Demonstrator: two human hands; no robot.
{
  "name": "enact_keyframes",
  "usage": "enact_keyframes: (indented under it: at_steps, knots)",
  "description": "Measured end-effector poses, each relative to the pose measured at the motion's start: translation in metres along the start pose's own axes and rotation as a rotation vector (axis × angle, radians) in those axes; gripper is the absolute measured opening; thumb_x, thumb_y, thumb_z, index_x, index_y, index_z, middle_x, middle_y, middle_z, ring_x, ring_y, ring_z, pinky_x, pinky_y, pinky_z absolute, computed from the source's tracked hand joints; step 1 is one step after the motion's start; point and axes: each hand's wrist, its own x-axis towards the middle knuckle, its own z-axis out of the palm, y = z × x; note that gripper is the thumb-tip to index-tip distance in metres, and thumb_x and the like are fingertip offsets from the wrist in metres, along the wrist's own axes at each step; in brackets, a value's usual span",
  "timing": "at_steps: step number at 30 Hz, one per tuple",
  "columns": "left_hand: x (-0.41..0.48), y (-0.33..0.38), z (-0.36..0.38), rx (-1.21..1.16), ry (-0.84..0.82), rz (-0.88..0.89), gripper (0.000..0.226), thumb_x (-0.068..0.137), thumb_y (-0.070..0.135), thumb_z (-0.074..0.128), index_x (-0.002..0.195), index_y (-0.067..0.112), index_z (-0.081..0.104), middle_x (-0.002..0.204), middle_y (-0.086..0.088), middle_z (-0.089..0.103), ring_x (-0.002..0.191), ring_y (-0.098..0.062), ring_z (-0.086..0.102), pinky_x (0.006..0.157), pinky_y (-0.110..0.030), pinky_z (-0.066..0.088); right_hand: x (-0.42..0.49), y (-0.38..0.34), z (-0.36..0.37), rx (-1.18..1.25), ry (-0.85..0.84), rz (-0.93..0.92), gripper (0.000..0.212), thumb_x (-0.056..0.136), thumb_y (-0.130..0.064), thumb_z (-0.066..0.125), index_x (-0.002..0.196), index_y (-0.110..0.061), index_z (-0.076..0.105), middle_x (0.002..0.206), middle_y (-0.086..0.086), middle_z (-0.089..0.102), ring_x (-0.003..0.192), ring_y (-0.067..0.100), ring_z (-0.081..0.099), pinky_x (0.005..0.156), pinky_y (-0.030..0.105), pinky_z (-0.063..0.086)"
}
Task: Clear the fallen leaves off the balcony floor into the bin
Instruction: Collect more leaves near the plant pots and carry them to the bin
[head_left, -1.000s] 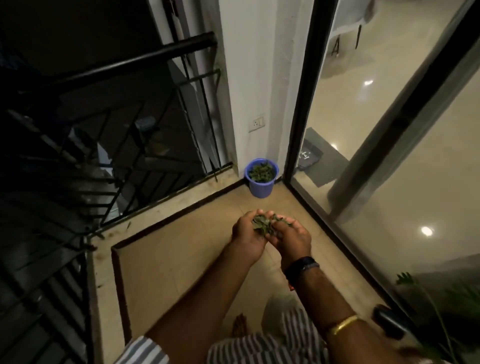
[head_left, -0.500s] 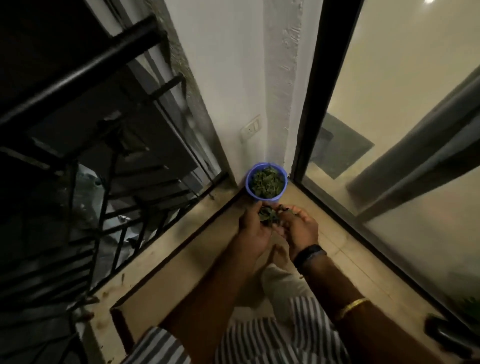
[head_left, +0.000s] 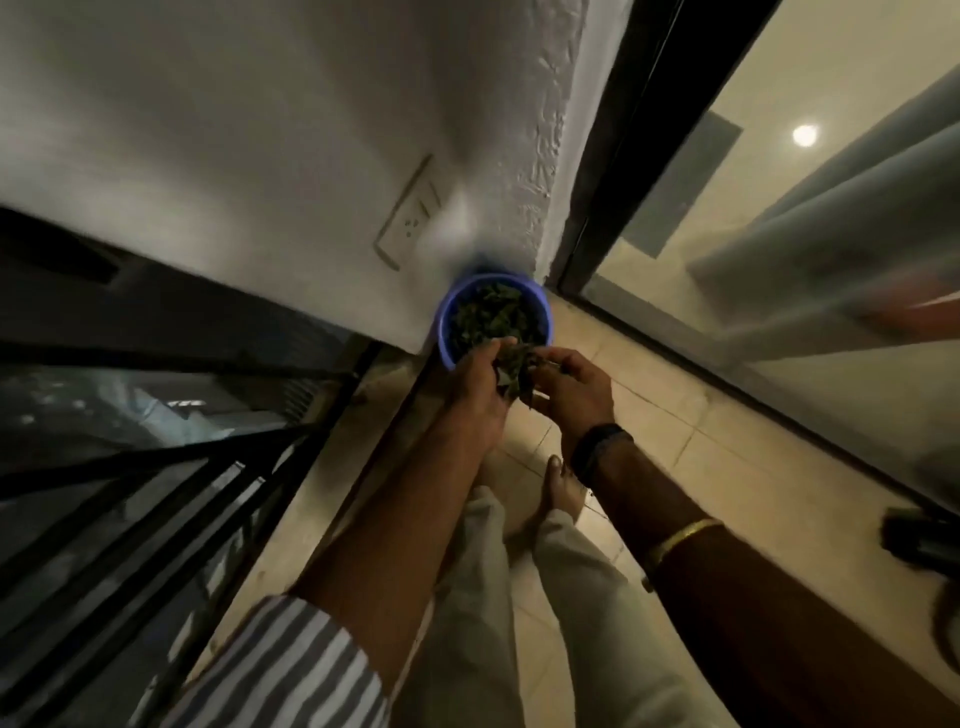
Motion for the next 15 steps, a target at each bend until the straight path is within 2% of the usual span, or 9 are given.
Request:
enact_keyframes:
  at_steps: [2, 4, 6, 8, 9, 10, 11, 13, 15]
  knots:
    - [0.051, 0.003, 0.001, 0.073, 0.001, -0.031, 0.047, 0.091, 0.026, 0.062, 0.133, 0.006, 0.053, 0.117, -0.018, 0.065, 0.105, -0.031, 0.065, 0.083, -0.043, 0.059, 0.044, 0.012, 0.011, -0.010, 0.045, 0.009, 0.021, 0.090, 0.004, 0.058, 0.094, -0.012, 0.071, 0.099, 0.014, 0.072, 0.094, 0.031, 0.068, 0.085, 0.046, 0.060]
    - [0.096, 0.008, 0.000, 0.139, 0.013, -0.044, 0.075, 0.075, 0.037, 0.075, 0.140, 0.011, 0.048, 0.125, -0.019, 0.062, 0.110, -0.036, 0.063, 0.082, -0.050, 0.059, 0.092, 0.023, 0.022, -0.016, 0.083, 0.030, 0.021, 0.089, 0.002, 0.058, 0.096, -0.013, 0.072, 0.097, 0.009, 0.070, 0.094, 0.027, 0.067, 0.088, 0.045, 0.059]
    - [0.162, 0.001, -0.010, 0.198, 0.036, -0.065, 0.099, 0.058, 0.052, 0.085, 0.143, 0.022, 0.044, 0.129, -0.018, 0.058, 0.112, -0.039, 0.060, 0.079, -0.055, 0.058, 0.137, 0.035, 0.027, -0.047, 0.084, 0.055, 0.025, 0.089, -0.002, 0.061, 0.107, -0.016, 0.072, 0.103, 0.005, 0.068, 0.100, 0.025, 0.065, 0.093, 0.045, 0.057]
    - [0.205, 0.000, -0.022, 0.211, 0.024, -0.125, 0.122, 0.034, 0.069, 0.088, 0.142, 0.032, 0.044, 0.135, -0.014, 0.054, 0.116, -0.040, 0.056, 0.087, -0.058, 0.053, 0.170, 0.046, 0.030, -0.114, 0.065, 0.061, 0.036, 0.089, -0.002, 0.061, 0.122, -0.014, 0.066, 0.106, 0.003, 0.065, 0.101, 0.023, 0.063, 0.095, 0.043, 0.056]
    - [0.209, 0.005, -0.025, 0.205, 0.032, -0.145, 0.125, 0.030, 0.074, 0.086, 0.142, 0.035, 0.044, 0.139, -0.012, 0.052, 0.118, -0.039, 0.055, 0.093, -0.058, 0.050, 0.182, 0.050, 0.030, -0.124, 0.090, 0.057, 0.039, 0.089, -0.002, 0.060, 0.124, -0.015, 0.065, 0.107, 0.004, 0.064, 0.102, 0.024, 0.062, 0.095, 0.041, 0.055]
    - [0.200, 0.011, -0.023, 0.212, 0.040, -0.131, 0.119, 0.039, 0.076, 0.082, 0.143, 0.034, 0.043, 0.143, -0.010, 0.050, 0.122, -0.038, 0.053, 0.098, -0.055, 0.047, 0.189, 0.053, 0.030, -0.111, 0.135, 0.051, 0.039, 0.088, -0.001, 0.059, 0.123, -0.017, 0.066, 0.110, 0.006, 0.064, 0.104, 0.026, 0.061, 0.094, 0.040, 0.054]
    - [0.184, 0.017, -0.022, 0.200, 0.037, -0.120, 0.103, 0.060, 0.072, 0.076, 0.147, 0.031, 0.040, 0.147, -0.010, 0.046, 0.128, -0.037, 0.049, 0.103, -0.052, 0.044, 0.191, 0.055, 0.029, -0.083, 0.175, 0.045, 0.039, 0.087, -0.002, 0.059, 0.120, -0.018, 0.068, 0.114, 0.008, 0.065, 0.107, 0.028, 0.061, 0.094, 0.039, 0.054]
    - [0.152, 0.028, -0.015, 0.139, 0.022, -0.103, 0.071, 0.094, 0.050, 0.056, 0.153, 0.020, 0.031, 0.154, -0.013, 0.036, 0.139, -0.035, 0.038, 0.110, -0.046, 0.037, 0.182, 0.056, 0.027, -0.046, 0.221, 0.035, 0.031, 0.085, -0.005, 0.061, 0.106, -0.024, 0.071, 0.113, 0.010, 0.068, 0.107, 0.031, 0.064, 0.095, 0.044, 0.056]
    - [0.130, 0.032, -0.011, 0.056, -0.022, -0.138, 0.059, 0.104, 0.038, 0.042, 0.154, 0.011, 0.028, 0.158, -0.016, 0.031, 0.145, -0.034, 0.031, 0.118, -0.046, 0.028, 0.156, 0.046, 0.025, -0.017, 0.243, 0.029, 0.026, 0.086, -0.004, 0.061, 0.091, -0.028, 0.071, 0.101, 0.009, 0.070, 0.099, 0.031, 0.067, 0.090, 0.046, 0.058]
